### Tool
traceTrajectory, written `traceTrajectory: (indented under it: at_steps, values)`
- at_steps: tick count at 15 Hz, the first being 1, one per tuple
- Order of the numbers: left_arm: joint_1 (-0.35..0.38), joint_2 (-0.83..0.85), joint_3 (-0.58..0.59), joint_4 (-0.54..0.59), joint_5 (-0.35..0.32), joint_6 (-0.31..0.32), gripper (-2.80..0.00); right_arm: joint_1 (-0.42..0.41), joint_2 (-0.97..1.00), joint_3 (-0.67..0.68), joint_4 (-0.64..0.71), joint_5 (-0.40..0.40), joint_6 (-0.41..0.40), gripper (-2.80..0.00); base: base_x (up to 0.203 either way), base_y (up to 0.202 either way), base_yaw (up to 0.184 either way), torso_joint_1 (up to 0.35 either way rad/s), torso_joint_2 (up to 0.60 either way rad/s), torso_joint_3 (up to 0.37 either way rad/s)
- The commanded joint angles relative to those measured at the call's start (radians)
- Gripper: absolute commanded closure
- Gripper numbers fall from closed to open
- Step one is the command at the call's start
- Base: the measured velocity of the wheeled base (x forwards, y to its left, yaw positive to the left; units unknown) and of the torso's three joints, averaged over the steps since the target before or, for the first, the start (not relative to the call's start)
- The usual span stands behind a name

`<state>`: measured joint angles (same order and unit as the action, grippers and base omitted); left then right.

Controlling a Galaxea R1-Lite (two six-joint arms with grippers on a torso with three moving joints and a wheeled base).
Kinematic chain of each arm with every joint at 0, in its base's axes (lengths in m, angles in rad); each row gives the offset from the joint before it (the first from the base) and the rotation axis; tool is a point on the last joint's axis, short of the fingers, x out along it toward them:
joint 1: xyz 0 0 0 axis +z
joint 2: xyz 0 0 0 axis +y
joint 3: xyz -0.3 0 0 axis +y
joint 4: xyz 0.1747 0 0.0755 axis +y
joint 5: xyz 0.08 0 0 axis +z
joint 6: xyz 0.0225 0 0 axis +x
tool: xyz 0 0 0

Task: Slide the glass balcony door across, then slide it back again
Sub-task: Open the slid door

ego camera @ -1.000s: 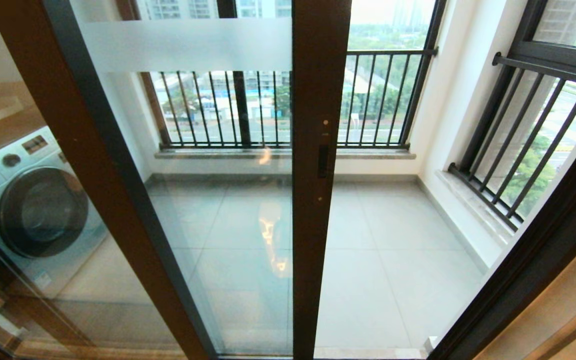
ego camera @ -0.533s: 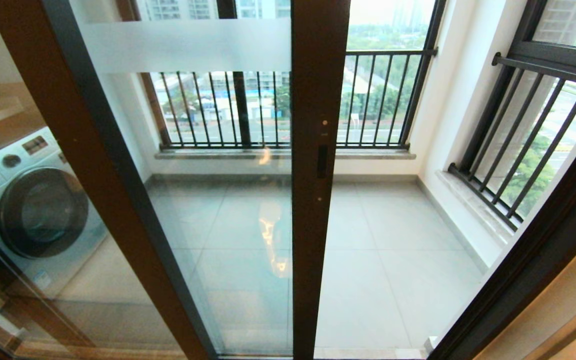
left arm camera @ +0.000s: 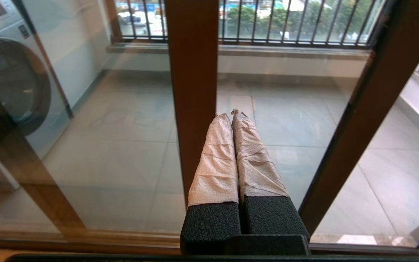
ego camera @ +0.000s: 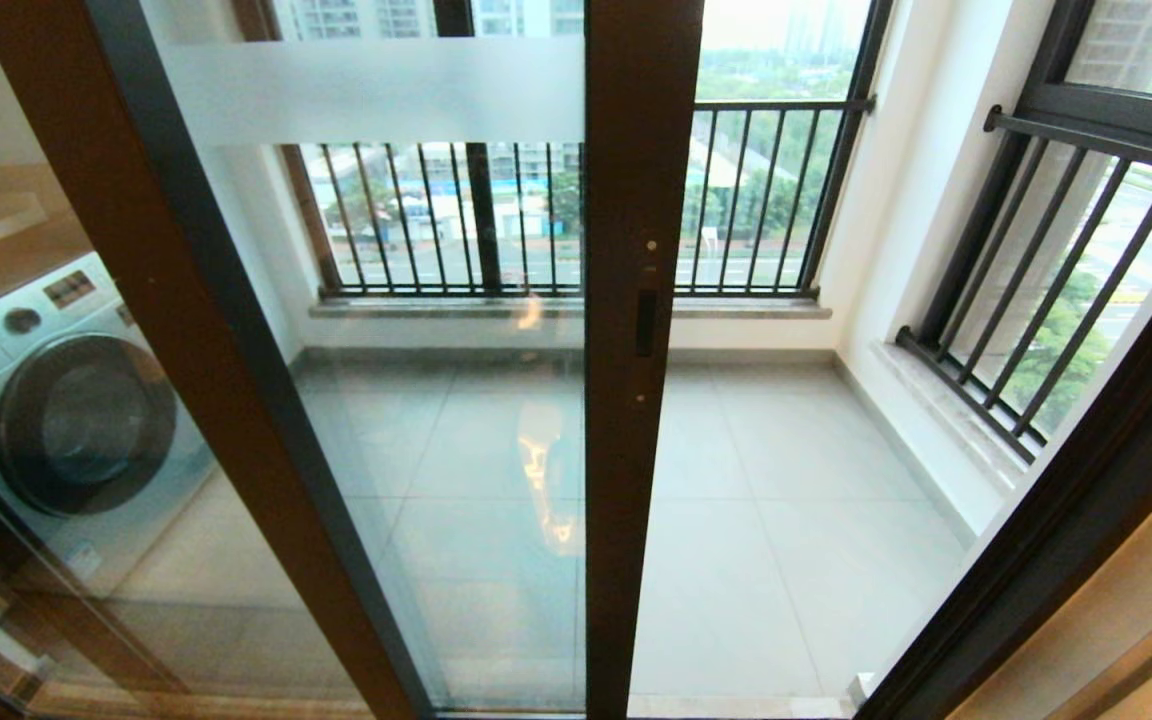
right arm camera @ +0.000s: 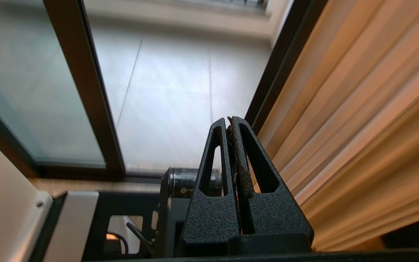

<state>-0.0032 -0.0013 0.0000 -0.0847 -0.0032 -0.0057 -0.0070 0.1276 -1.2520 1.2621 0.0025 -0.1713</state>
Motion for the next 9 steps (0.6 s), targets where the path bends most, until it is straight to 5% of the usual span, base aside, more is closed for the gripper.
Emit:
traceTrajectory:
  at_steps: [1,9]
  values:
    - [0.0,0.001,0.034,-0.001,0.0,0.0,0.0,0.001,-0.05,0.194,-0.114,-0.004,-0.001,0.0,0.0,0.0,0.0,0.0,0.0,0.0]
    - [0.0,0.001,0.034,-0.001,0.0,0.0,0.0,0.003,-0.123,1.046,-0.937,-0.051,-0.023,0.0,0.0,0.0,0.0,0.0,0.0,0.0]
